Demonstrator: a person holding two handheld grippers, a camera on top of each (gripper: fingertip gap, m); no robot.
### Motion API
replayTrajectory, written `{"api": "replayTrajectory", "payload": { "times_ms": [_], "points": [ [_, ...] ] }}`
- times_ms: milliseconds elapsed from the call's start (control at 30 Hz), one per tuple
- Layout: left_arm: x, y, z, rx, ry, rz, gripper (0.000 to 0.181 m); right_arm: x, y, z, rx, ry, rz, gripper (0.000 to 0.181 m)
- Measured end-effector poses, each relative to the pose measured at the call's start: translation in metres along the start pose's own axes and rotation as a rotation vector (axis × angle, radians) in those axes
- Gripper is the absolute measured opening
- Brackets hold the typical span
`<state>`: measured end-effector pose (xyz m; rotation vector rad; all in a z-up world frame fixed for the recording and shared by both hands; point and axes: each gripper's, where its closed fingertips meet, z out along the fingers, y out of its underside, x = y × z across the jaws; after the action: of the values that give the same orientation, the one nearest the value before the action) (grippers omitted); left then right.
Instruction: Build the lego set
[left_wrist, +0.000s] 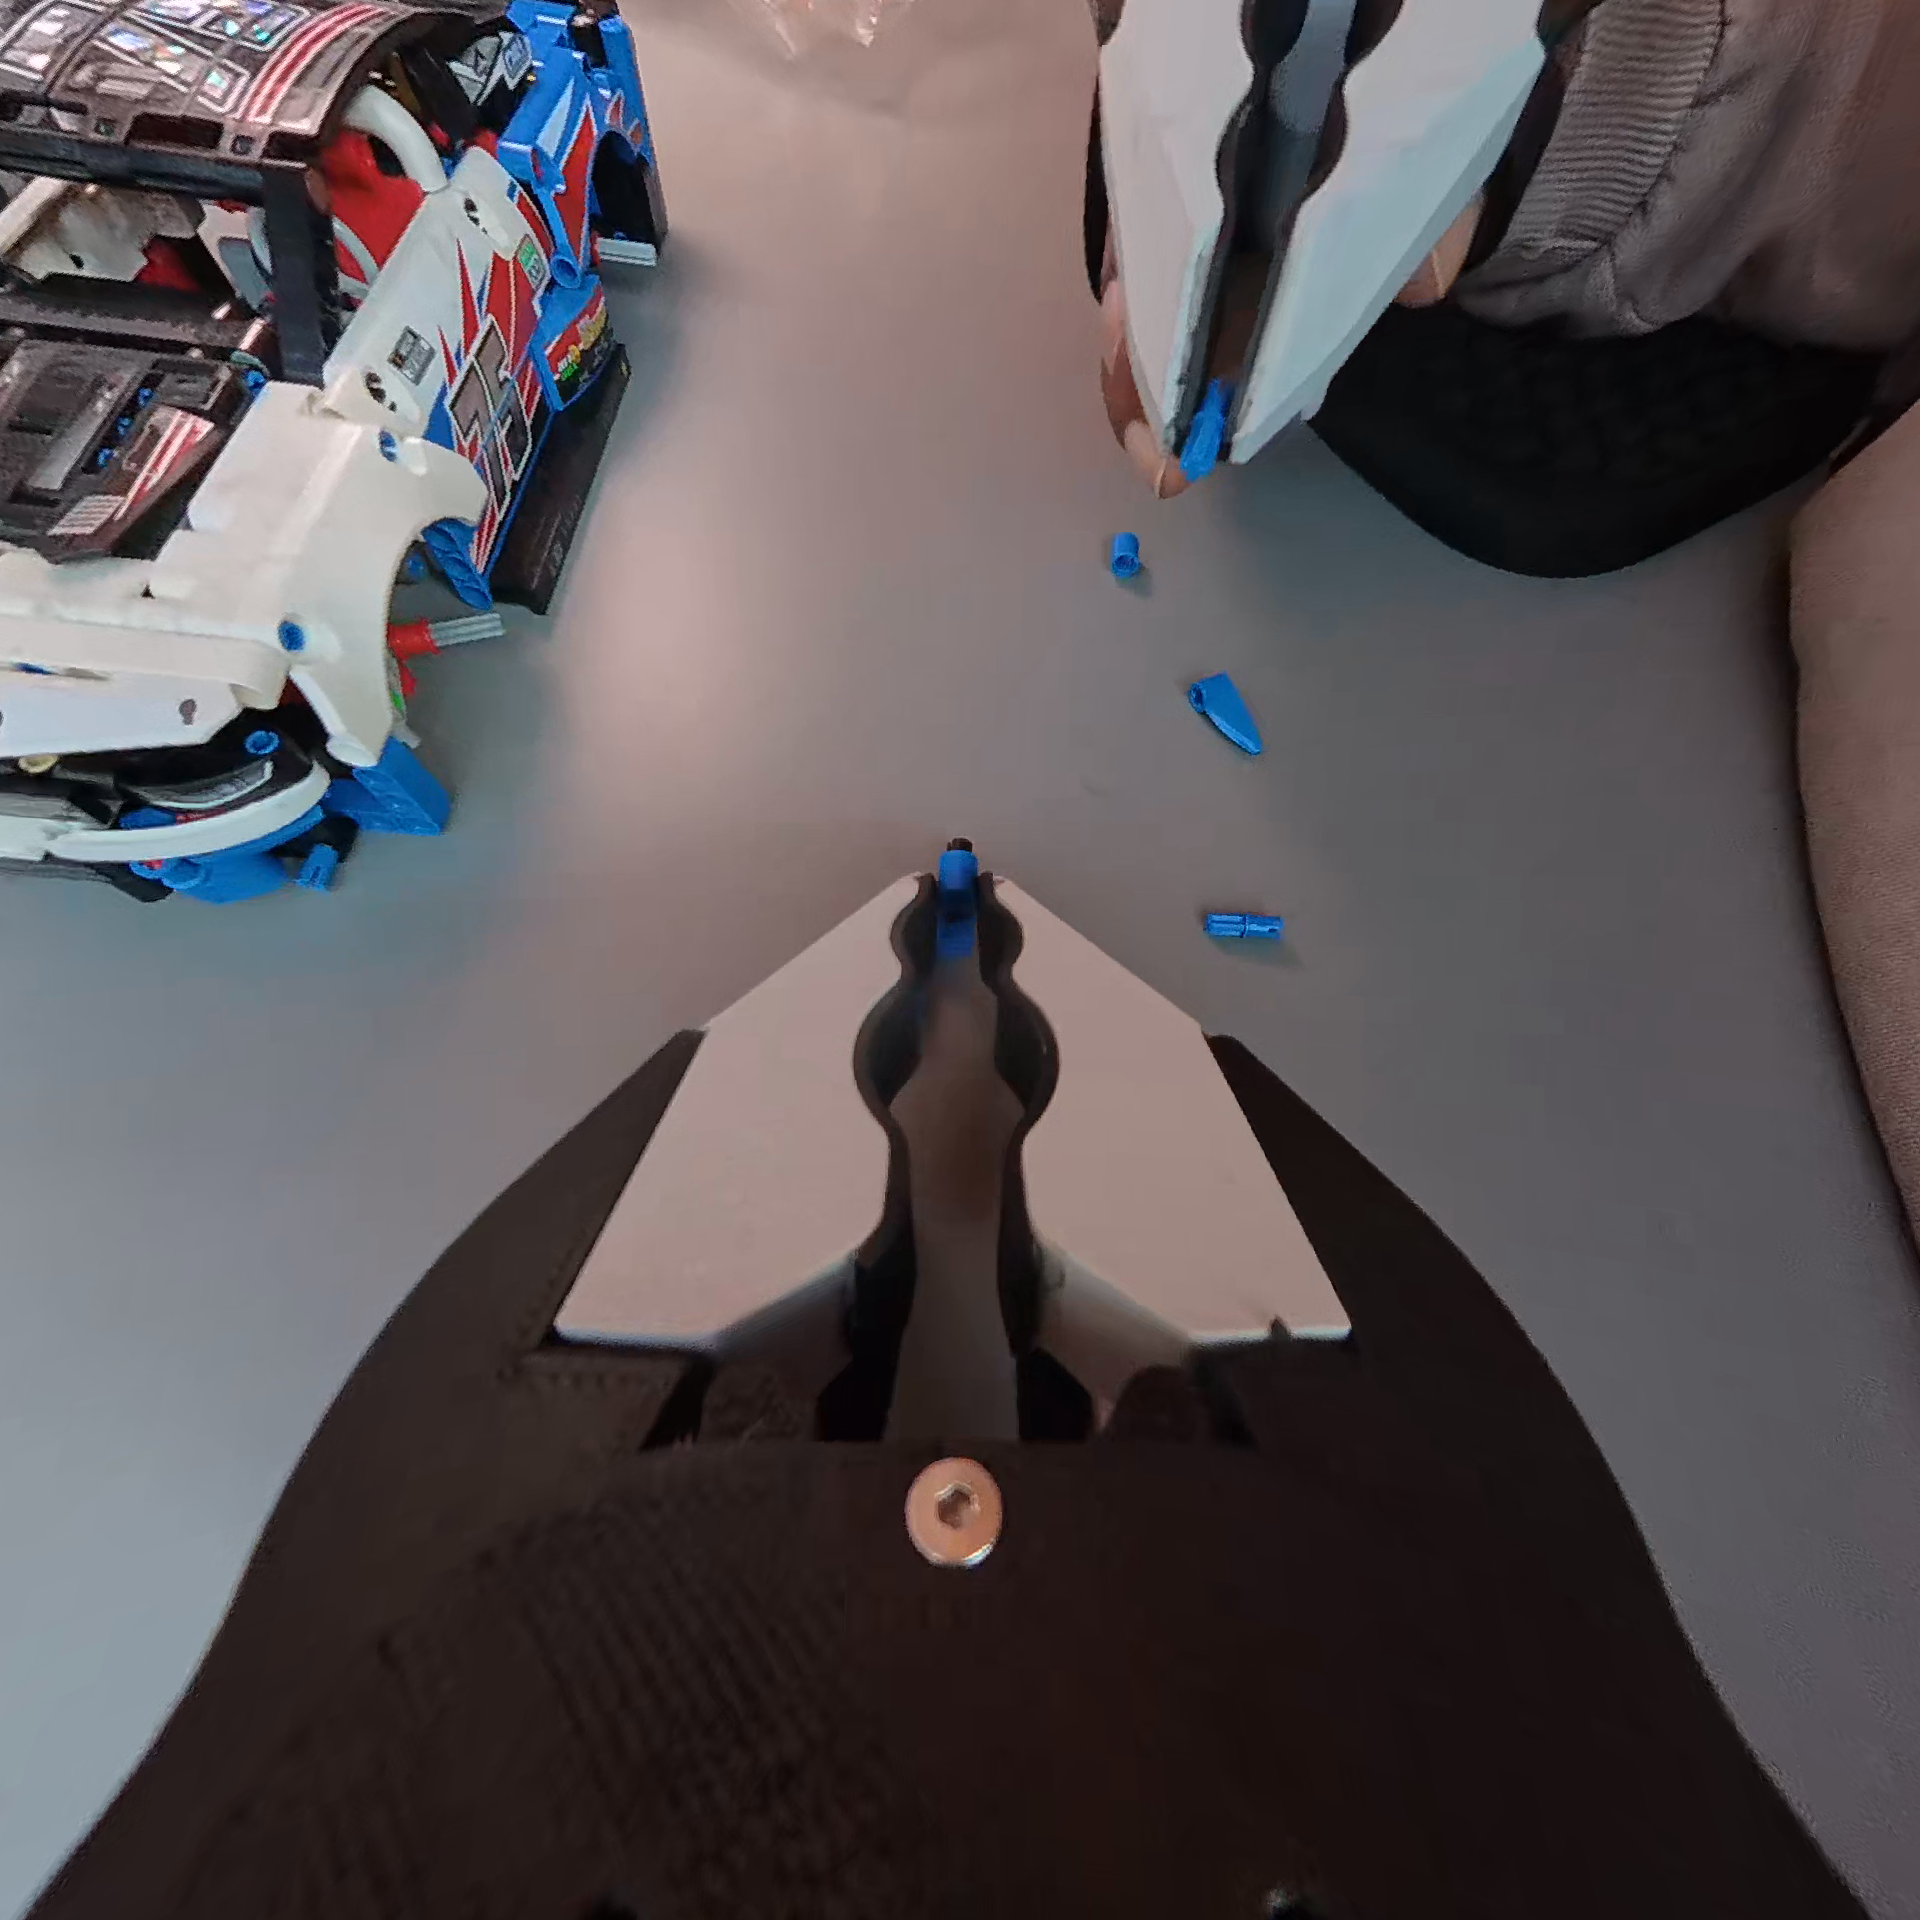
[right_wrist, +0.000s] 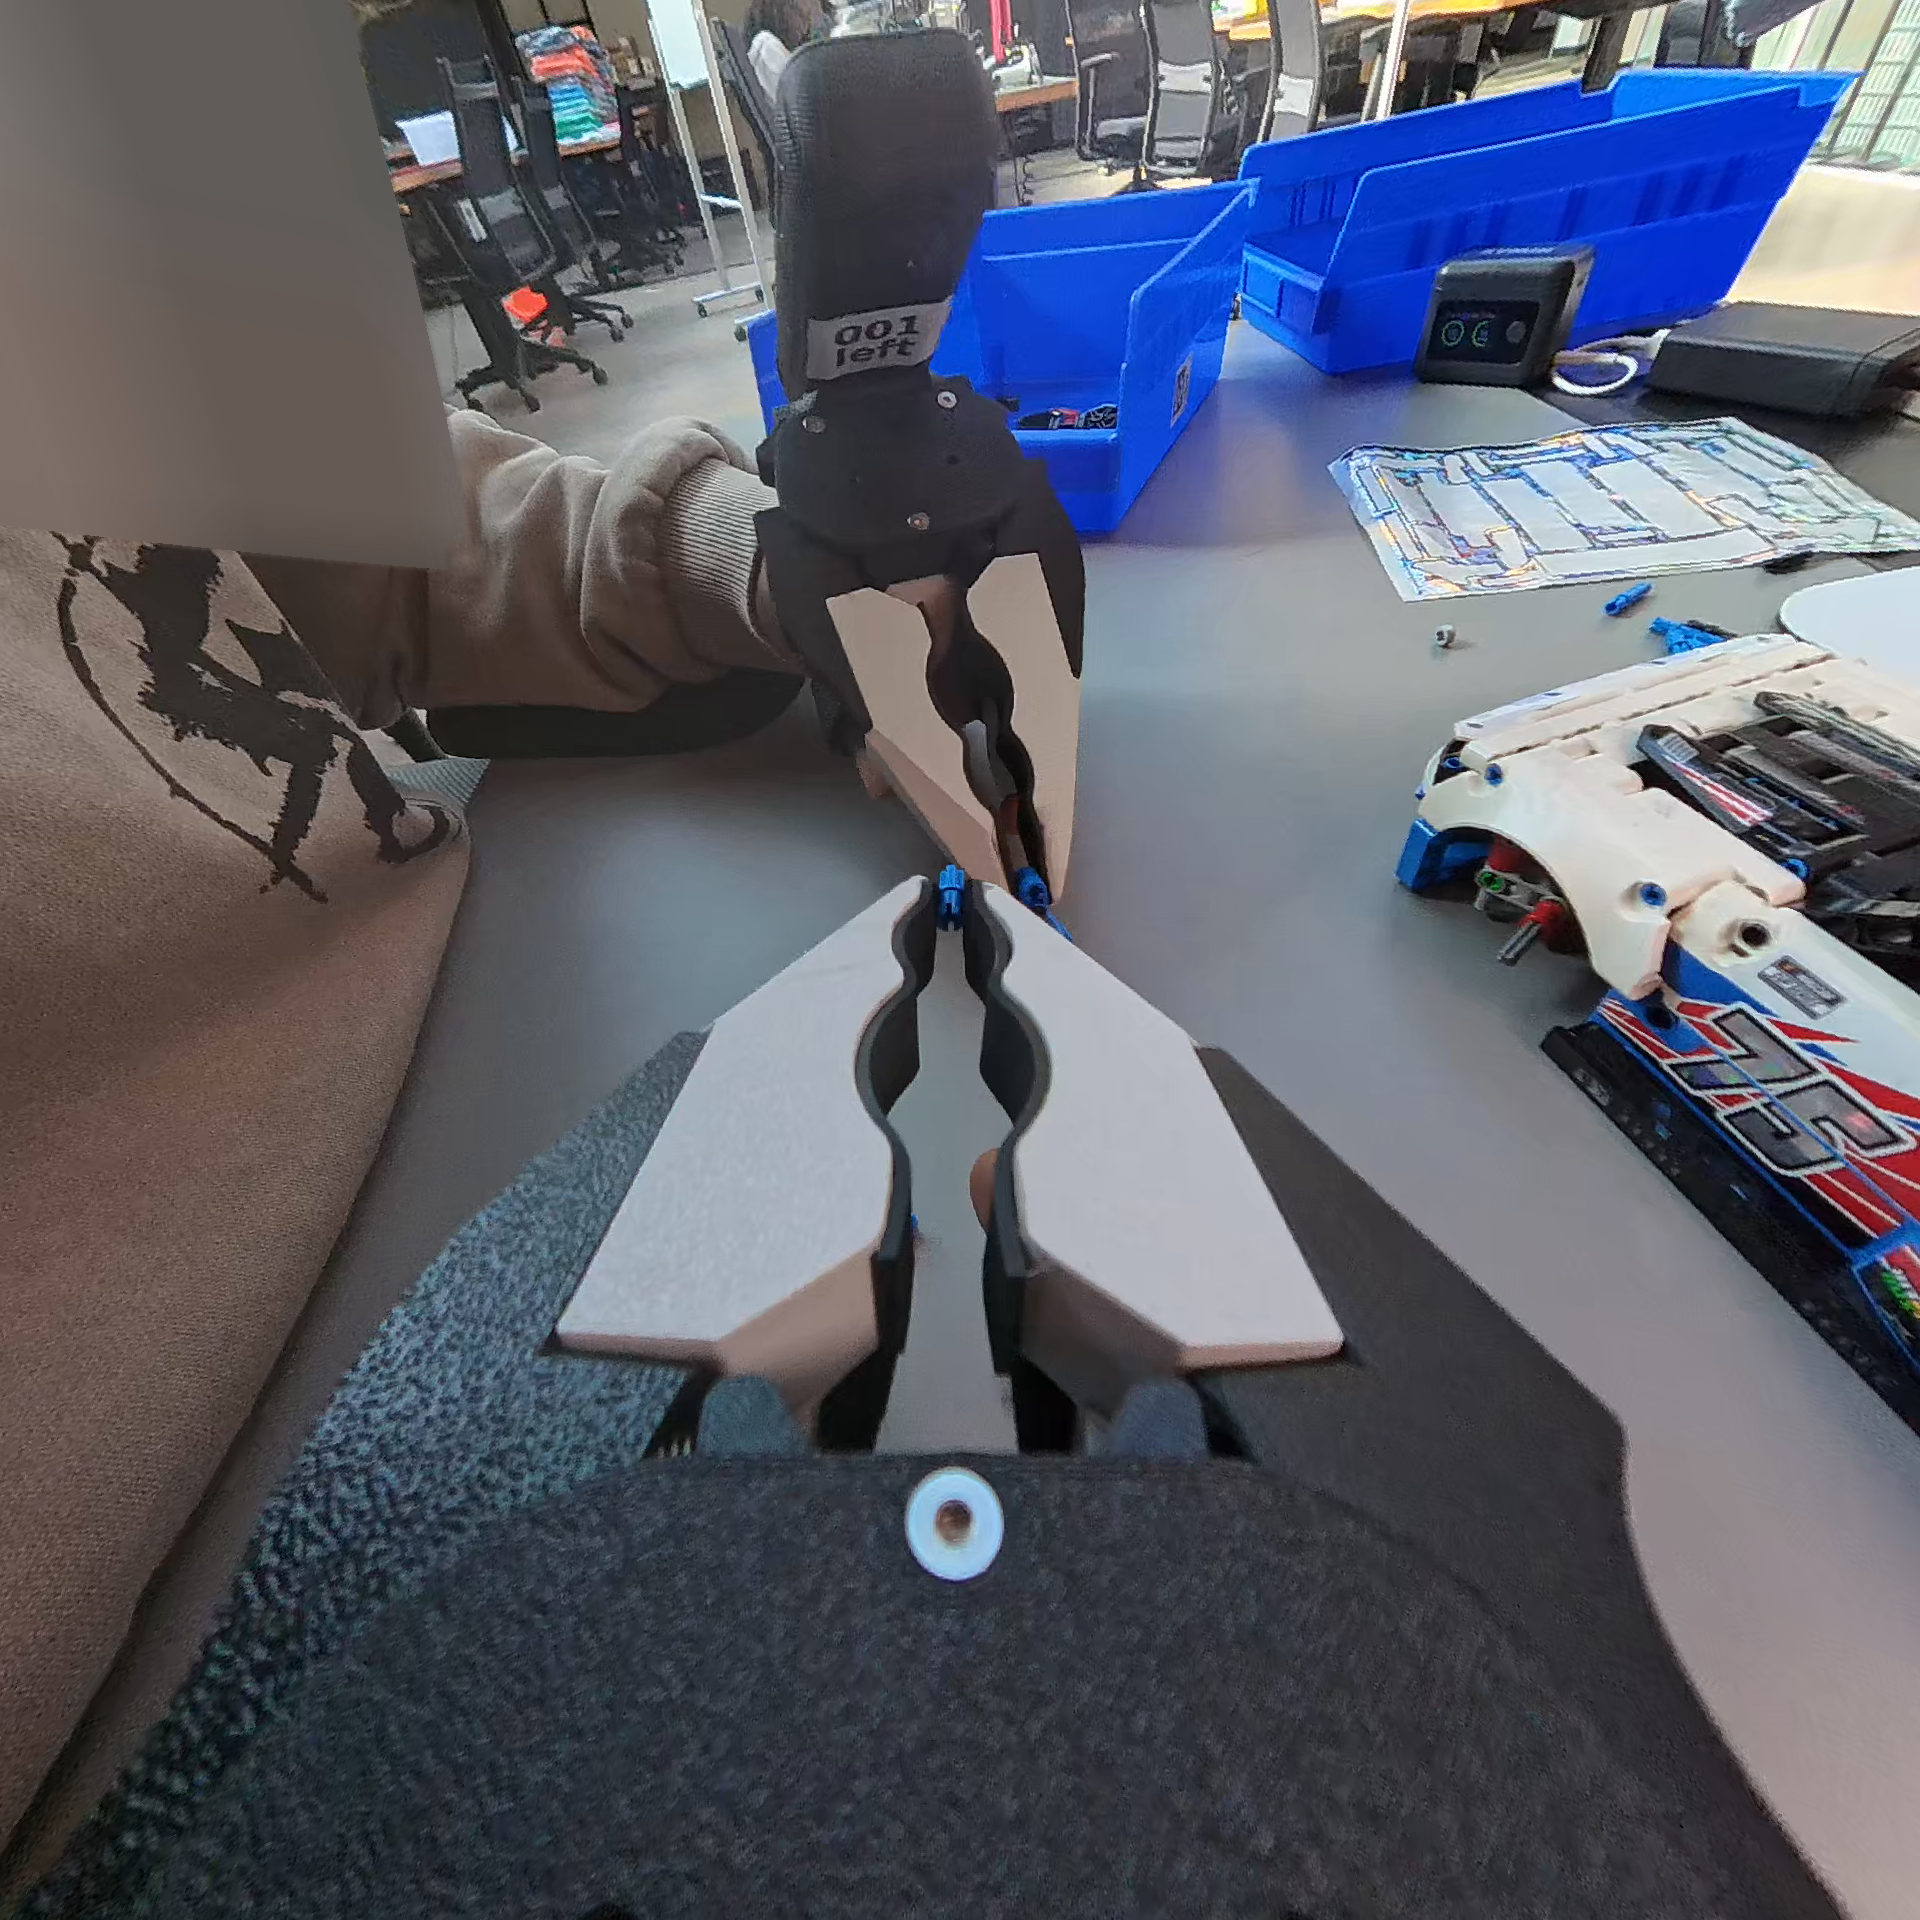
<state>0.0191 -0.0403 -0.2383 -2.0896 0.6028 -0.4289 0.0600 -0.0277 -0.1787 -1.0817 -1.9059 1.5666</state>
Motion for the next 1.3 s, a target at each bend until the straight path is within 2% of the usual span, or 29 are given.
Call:
{"api": "replayTrajectory", "payload": {
  "times_ms": [200, 367, 767, 1133, 1300],
  "points": [
    [0.03, -0.033, 0.0, 0.144, 0.076, 0.095, 0.005, -0.004, 0.003, 0.005, -0.025, -0.005, -0.061, 0.002],
    [0.046, -0.043, 0.002, 0.187, 0.112, 0.113, 0.005, -0.015, 0.008, 0.011, -0.06, -0.04, -0.104, 0.002],
    [0.054, -0.045, -0.001, 0.203, 0.137, 0.109, 0.005, -0.023, 0.01, 0.011, -0.071, -0.071, -0.13, 0.002],
    [0.059, -0.045, 0.0, 0.178, 0.114, 0.178, 0.004, -0.029, 0.012, 0.013, -0.097, -0.103, -0.103, 0.002],
    [0.06, -0.035, 0.009, 0.103, 0.091, 0.202, 0.005, -0.028, 0.025, 0.017, -0.176, -0.073, -0.146, 0.002]
  ]
}}
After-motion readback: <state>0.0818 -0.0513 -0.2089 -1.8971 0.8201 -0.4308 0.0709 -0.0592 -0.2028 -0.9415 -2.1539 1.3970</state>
